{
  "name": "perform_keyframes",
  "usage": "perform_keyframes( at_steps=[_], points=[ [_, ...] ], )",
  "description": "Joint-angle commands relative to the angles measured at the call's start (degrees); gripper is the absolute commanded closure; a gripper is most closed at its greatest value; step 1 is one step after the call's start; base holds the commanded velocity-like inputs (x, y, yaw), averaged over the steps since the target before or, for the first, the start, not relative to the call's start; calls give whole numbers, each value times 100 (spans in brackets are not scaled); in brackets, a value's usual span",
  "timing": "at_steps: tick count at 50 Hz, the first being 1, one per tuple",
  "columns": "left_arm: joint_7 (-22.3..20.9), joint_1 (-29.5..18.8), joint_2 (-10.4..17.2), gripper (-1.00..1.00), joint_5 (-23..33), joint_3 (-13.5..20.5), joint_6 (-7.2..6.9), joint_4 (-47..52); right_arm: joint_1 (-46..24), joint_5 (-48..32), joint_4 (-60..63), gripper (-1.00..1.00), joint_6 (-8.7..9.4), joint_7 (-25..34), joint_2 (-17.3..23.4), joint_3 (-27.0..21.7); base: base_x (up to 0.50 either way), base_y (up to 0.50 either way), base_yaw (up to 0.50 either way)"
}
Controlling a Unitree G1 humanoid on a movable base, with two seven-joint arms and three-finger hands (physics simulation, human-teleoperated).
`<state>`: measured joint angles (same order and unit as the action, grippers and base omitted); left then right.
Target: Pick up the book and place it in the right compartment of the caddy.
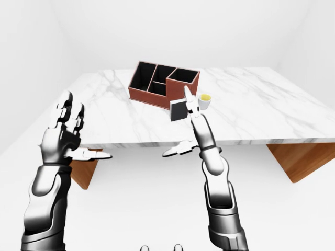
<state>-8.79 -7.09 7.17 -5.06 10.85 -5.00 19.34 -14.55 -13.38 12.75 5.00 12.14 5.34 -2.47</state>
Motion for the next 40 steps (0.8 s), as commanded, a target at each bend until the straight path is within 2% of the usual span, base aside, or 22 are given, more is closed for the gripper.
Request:
perform_keyframes(
  at_steps=[1, 40],
  points=[
    [25, -277, 206, -100, -271, 322, 0, 948, -376, -120, 1056, -100, 0, 580, 110, -78, 0, 0, 0],
    [-10, -112, 170, -100, -142, 343, 0, 1067, -475, -207, 1126, -100, 0, 595, 275, -226, 27, 0, 0]
  ],
)
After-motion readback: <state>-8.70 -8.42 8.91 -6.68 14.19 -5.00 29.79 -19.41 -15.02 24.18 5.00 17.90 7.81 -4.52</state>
